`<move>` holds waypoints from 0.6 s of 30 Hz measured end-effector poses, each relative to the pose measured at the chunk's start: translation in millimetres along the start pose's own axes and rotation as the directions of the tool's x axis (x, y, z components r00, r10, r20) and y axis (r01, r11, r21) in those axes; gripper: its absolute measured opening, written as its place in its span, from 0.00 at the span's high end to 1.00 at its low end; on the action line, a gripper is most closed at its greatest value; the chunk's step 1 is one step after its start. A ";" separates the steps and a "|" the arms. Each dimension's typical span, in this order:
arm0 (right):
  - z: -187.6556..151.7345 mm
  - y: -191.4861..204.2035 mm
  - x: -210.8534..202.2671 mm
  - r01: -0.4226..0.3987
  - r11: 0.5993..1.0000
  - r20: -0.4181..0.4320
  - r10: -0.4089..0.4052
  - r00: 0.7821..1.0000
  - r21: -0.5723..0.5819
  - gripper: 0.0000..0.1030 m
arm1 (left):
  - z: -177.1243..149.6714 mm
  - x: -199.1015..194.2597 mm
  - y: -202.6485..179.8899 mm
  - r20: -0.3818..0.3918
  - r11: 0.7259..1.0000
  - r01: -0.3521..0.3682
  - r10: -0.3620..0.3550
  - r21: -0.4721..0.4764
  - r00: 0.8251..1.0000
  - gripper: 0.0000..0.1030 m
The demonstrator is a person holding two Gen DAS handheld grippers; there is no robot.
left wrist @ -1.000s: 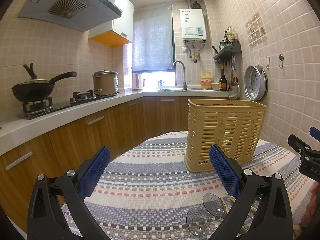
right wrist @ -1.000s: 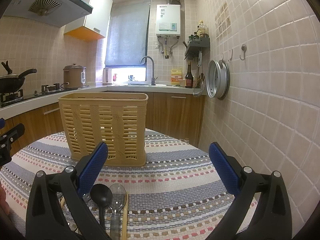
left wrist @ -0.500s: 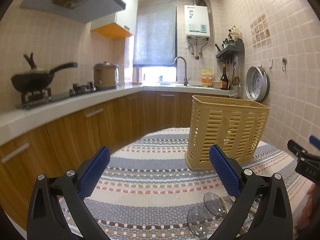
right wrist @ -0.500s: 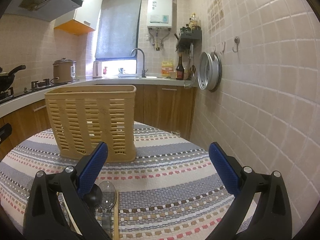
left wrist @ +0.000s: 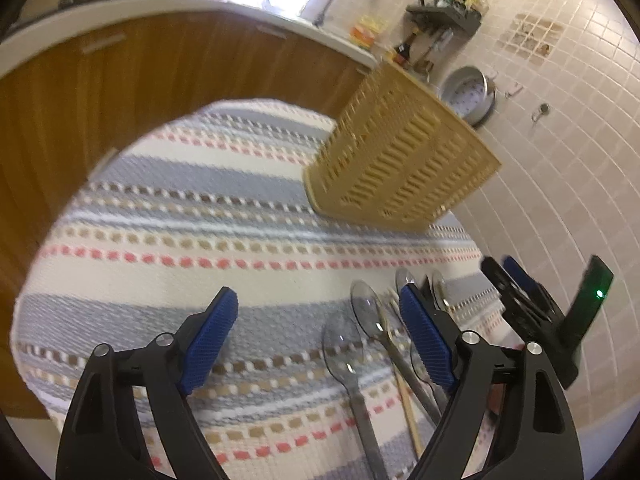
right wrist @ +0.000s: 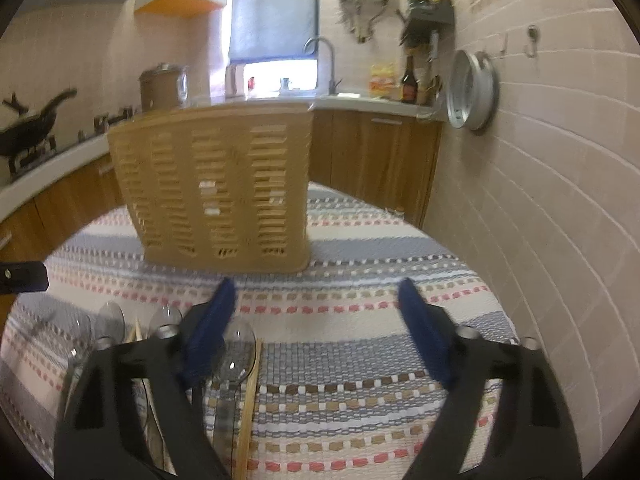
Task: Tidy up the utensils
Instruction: 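Lower the left tool toward the clear plastic spoons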
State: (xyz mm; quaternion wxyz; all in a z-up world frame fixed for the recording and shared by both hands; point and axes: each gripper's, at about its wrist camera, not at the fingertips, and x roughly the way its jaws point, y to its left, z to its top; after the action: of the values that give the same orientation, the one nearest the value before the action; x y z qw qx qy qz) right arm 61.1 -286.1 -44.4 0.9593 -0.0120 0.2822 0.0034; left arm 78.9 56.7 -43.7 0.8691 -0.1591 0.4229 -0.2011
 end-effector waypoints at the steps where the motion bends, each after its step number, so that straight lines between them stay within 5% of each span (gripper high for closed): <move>1: -0.1 -0.1 1.2 -0.013 1.000 -0.012 0.013 1.000 0.001 0.44 | -0.9 4.6 -0.6 -0.022 1.000 -0.001 0.001 0.003 1.000 0.28; 7: 7.5 -13.4 7.9 -0.130 0.990 -0.164 0.137 0.977 0.051 0.56 | -4.8 19.5 -12.2 -0.097 0.999 0.038 -0.037 0.005 0.995 0.39; 9: 8.1 -14.2 14.5 -0.164 0.984 -0.243 0.176 0.954 0.072 0.64 | -5.5 25.0 -13.6 -0.123 0.999 0.038 -0.037 0.005 0.992 0.45; 12: 7.2 -16.1 19.9 -0.216 0.969 -0.315 0.242 0.918 0.116 0.65 | -5.0 29.3 -12.9 -0.147 1.000 0.017 -0.017 -0.005 0.989 0.52; 18: 1.5 -11.0 21.7 -0.259 0.953 -0.378 0.300 0.876 0.158 0.69 | -10.3 35.6 -6.8 -0.173 0.999 0.018 -0.023 -0.028 0.985 0.63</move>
State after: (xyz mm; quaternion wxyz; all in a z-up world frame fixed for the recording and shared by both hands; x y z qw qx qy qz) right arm 80.3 -297.1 -54.6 0.8705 0.0777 0.4697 0.1250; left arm 89.2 32.5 -70.6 0.8248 -0.1567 0.4978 -0.2175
